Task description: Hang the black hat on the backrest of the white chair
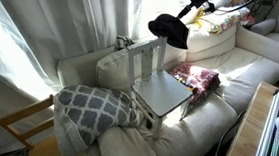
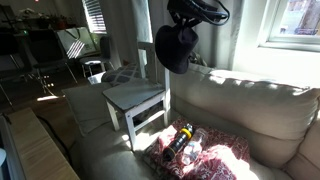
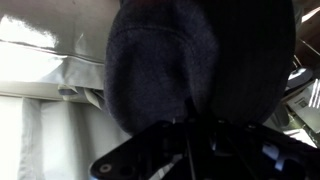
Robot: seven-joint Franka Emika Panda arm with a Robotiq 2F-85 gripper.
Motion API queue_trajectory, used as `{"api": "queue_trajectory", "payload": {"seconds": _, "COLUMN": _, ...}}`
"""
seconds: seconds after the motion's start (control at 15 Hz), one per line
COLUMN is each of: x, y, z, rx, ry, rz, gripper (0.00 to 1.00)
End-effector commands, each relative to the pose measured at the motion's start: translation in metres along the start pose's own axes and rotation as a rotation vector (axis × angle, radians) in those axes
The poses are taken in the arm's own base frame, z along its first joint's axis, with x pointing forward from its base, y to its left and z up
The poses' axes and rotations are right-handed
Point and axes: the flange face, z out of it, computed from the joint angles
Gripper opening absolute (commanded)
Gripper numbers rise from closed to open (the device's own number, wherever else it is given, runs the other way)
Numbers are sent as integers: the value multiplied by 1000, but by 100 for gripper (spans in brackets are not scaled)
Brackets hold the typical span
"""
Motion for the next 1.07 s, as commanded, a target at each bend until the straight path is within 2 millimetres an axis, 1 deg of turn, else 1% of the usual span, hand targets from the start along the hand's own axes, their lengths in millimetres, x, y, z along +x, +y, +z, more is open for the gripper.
{"api": "queue_trajectory", "payload": {"seconds": 0.0, "x": -19, "y": -24, "z": 7, "rx": -1, "ry": 5, "rz": -31, "gripper": 2}}
{"api": "queue_trajectory", "payload": {"seconds": 0.33, "x": -28, "y": -47, "z": 27, "rx": 12, "ry": 31, "rz": -16, "gripper": 2}}
{"api": "queue_trajectory", "payload": {"seconds": 0.53, "x": -35, "y": -56, "z": 34, "rx": 32, "ry": 24, "rz": -20, "gripper": 2}}
{"api": "queue_trajectory", "payload": {"seconds": 0.6, "x": -37, "y": -59, "z": 36, "rx": 42, "ry": 7, "rz": -27, "gripper": 33}}
{"api": "queue_trajectory", "payload": {"seconds": 0.67, "x": -39, "y": -60, "z": 37, "rx": 48, "ry": -3, "rz": -30, "gripper": 34}}
{"api": "queue_trajectory", "payload": {"seconds": 0.73, "x": -41, "y": -62, "z": 39, "rx": 54, "ry": -16, "rz": -34, "gripper": 39}}
{"api": "queue_trajectory", "payload": {"seconds": 1.0, "x": -45, "y": -65, "z": 41, "rx": 68, "ry": -42, "rz": -44, "gripper": 69}}
